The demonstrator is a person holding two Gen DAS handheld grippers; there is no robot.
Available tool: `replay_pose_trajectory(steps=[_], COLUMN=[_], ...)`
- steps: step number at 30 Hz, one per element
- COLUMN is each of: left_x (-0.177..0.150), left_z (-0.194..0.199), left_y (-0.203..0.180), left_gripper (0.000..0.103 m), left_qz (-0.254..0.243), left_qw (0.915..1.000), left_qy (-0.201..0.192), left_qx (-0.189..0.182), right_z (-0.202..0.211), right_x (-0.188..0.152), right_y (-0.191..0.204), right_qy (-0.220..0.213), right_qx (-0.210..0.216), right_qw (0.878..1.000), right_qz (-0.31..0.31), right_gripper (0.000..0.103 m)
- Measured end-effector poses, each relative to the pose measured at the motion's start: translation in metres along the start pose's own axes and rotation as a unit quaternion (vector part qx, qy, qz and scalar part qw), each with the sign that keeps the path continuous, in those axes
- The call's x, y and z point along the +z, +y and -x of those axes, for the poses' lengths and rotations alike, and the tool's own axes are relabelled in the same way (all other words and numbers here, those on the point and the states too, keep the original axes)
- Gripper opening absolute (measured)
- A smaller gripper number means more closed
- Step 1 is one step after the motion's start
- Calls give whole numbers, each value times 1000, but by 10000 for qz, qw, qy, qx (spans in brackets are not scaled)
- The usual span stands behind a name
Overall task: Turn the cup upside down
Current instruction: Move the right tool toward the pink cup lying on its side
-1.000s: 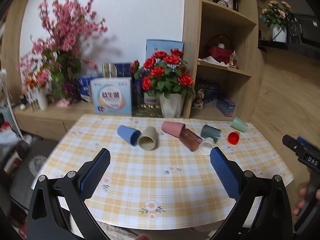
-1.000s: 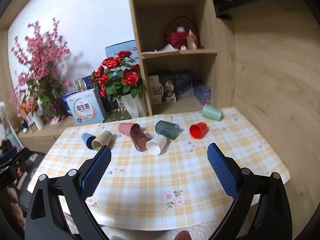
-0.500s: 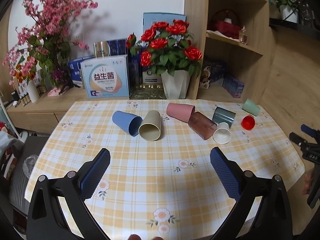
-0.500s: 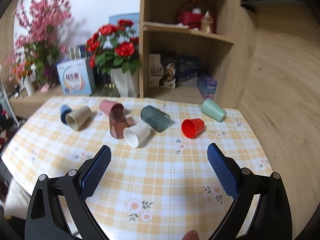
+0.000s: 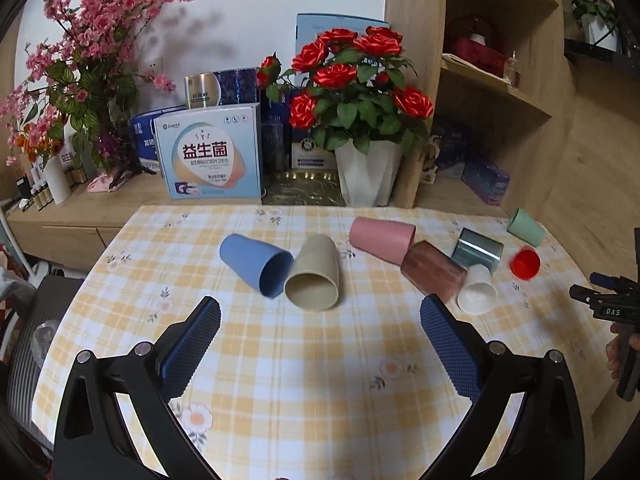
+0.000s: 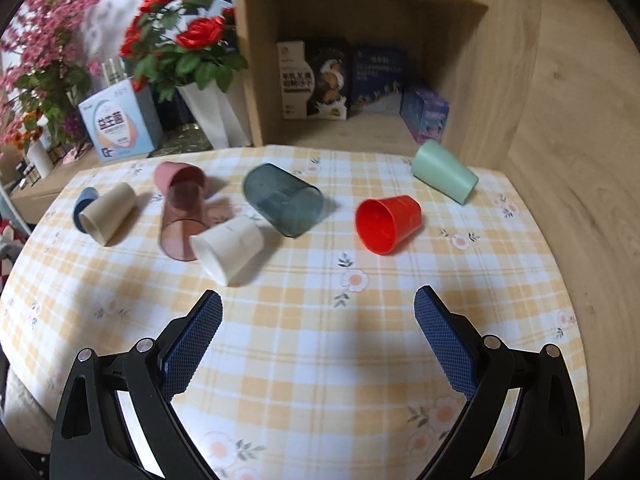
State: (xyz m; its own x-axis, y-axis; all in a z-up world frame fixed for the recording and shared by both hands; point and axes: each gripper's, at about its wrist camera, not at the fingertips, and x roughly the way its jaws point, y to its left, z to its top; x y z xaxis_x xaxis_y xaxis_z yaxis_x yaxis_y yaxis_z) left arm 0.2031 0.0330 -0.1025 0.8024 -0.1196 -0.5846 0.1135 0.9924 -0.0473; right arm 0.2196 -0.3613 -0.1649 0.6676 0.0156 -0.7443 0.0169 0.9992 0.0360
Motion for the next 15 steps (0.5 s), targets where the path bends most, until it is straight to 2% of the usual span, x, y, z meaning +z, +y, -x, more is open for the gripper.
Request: replay_pose_trajectory(steps=[6,9,15], left_x=[1,5,9], left_z=[-17,-24,-32], left_y=[6,9,14], left_gripper=[98,98,98], left_qz=[-29,-13,-49], left_qw=[9997,9999,9999], left_qy=[80,133,107], left_qx=[217,60,85], right_z=[-23,-35,-55], right_x=[11,21,48], right_y=[-15,-11,3], right_qy=[212,277,334], right_qx=[160,237,531], right_qw=[9996,9992,9976], right_qz=[14,179,303], right_gripper=[93,93,93])
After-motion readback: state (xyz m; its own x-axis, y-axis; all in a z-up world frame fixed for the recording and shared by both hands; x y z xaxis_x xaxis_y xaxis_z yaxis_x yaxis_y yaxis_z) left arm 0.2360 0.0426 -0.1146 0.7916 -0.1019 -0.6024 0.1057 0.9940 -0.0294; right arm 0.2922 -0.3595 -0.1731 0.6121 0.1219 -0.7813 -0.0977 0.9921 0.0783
